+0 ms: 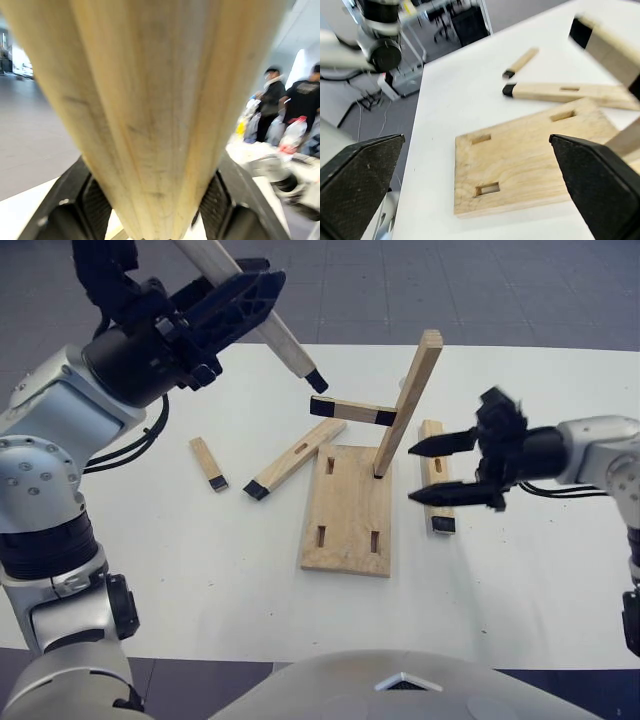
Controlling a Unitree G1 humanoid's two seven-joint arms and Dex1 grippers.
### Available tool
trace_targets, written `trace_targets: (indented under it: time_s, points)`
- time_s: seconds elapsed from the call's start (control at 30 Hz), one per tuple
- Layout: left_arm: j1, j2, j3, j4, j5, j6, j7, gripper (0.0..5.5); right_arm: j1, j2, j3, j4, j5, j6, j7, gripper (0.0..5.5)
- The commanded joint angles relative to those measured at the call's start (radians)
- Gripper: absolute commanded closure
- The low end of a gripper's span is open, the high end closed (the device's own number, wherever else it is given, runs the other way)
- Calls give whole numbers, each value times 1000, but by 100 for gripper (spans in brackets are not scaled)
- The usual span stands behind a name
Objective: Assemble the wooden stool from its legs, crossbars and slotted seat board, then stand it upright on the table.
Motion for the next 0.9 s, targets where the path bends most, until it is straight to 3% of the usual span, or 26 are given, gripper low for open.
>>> trace_targets:
  time_s: [0.03, 0.27, 0.5, 0.7, 0.9]
  points:
    - [66, -56, -44, 50, 131, -73, -81, 346, 32, 37, 117, -79, -65, -23, -23, 16]
    - [144, -120, -88, 101, 316, -169, -152, 346, 45, 42, 293, -122, -194, -87, -4, 16]
    - [170, -157, -65, 87, 389, -195, -134, 346, 48, -10, 330, -127, -240, -106, 64, 16]
    - [202, -227, -41, 84, 421, -300, -173, 346, 59, -66, 436, 14, -401, -217, 145, 16]
    - [224, -253, -27, 102, 442, -350, -190, 346, 59, -49, 423, 39, -437, -246, 148, 16]
